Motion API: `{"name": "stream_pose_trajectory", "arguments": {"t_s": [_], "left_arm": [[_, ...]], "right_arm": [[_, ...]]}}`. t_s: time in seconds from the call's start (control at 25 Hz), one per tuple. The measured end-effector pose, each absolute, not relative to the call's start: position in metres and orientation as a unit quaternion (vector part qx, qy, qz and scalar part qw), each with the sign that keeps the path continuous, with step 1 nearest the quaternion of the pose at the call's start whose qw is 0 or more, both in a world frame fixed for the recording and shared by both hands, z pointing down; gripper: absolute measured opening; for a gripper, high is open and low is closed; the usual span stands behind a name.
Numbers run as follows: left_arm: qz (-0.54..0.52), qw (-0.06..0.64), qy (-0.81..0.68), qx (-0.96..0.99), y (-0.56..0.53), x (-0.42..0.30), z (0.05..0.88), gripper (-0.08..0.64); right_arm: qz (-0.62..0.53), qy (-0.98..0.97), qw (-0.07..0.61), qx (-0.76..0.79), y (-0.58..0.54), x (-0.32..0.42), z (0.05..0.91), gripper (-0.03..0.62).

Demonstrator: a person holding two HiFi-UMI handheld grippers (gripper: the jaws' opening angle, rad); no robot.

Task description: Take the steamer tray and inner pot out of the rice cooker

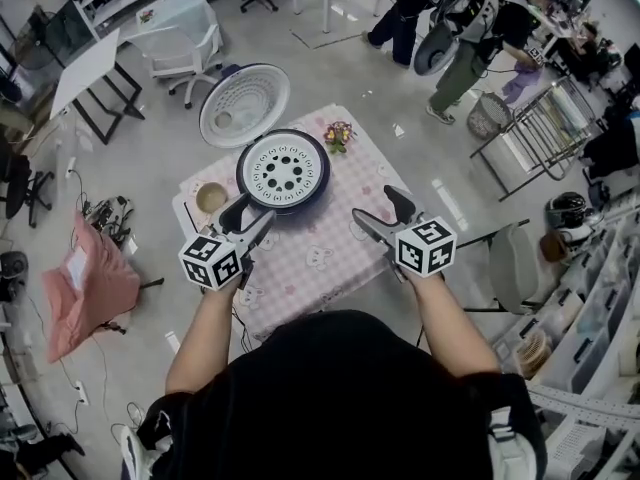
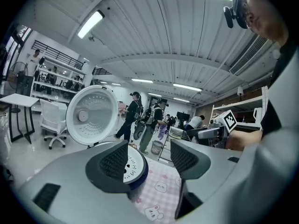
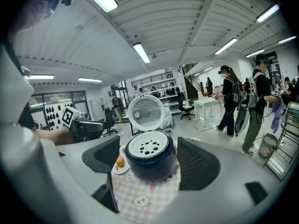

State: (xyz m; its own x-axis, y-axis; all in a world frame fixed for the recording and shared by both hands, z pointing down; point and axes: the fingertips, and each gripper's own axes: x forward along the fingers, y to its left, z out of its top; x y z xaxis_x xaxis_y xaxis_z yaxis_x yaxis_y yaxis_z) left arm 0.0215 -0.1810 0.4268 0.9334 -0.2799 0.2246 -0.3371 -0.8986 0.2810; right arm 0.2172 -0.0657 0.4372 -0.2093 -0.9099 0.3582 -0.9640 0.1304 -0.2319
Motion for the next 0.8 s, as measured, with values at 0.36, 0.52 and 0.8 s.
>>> {"name": "stream_pose_trajectory", "arguments": {"t_s": [0.36,0.52,0.8], "left_arm": [[0.083,0.163,-0.171,0.968,-0.213,-0.006,0.428,0.291],[0.087,0.163,-0.183,0.966,-0.221,-0.022,0.429,0.291],[0.089,0.164,-0.211,0.959,-0.231,-0.030,0.431,0.291]], "right_arm": [[0.212,-0.765,0.064,0.605,-0.108,0.192,0.441,0.390],[0.218,-0.782,0.058,0.581,-0.123,0.172,0.442,0.370],[0.219,-0.798,0.073,0.556,-0.152,0.171,0.453,0.371]]}}
